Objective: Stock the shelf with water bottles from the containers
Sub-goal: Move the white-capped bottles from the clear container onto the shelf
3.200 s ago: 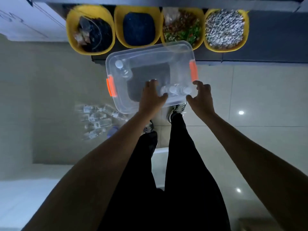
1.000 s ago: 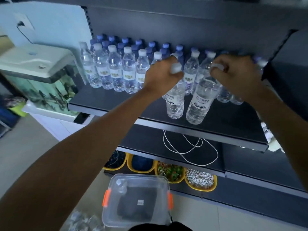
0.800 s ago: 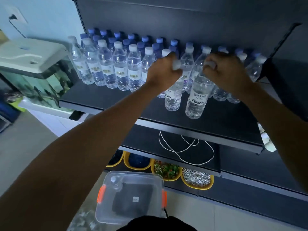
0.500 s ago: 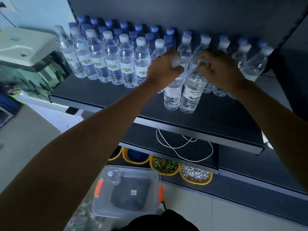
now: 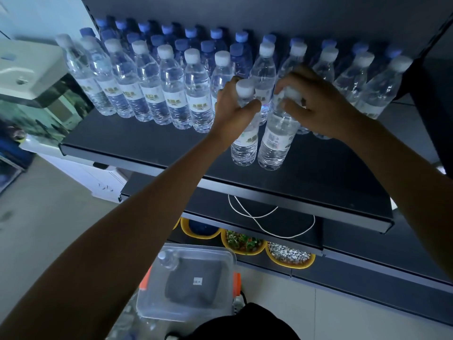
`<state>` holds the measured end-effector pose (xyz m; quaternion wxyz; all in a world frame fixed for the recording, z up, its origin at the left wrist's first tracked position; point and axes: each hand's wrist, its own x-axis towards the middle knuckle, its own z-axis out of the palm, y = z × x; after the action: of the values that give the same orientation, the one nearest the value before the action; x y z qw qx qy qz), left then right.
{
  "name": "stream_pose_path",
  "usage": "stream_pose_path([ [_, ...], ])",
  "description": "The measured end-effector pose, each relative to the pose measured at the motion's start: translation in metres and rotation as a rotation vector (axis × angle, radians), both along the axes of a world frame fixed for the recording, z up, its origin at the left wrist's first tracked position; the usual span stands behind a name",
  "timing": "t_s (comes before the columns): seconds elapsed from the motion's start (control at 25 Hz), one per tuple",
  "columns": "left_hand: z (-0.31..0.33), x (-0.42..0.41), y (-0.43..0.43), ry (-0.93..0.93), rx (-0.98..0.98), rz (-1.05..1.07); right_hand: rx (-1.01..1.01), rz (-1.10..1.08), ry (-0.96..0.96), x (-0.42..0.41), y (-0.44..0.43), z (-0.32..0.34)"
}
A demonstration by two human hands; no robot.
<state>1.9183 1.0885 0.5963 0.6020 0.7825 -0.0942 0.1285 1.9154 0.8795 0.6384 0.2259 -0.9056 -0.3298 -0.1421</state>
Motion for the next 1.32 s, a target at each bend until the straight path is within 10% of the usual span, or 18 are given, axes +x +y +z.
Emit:
stream_pose_path([
  [0.48, -0.01, -0.015, -0.018, -0.051, 0.231, 0.251, 0.382, -0.291, 0.292, -0.016, 0.01, -0.04],
  [0.68, -0.032, -0.022, -0.016, -0.111, 0.053, 0.162, 0.429, -0.041, 0.456, -0.02, -0.015, -0.045],
  [0.96, -0.111, -0.058, -0.013, 0.191, 0.187, 0.347, 0.625, -0.175, 0.543, -0.046, 0.001, -0.105],
  [1.32, -0.112, -0.014, -0.017, 0.218, 0.215, 0.38, 0.594, -0.554, 0.316, -0.007, 0.021, -0.156],
])
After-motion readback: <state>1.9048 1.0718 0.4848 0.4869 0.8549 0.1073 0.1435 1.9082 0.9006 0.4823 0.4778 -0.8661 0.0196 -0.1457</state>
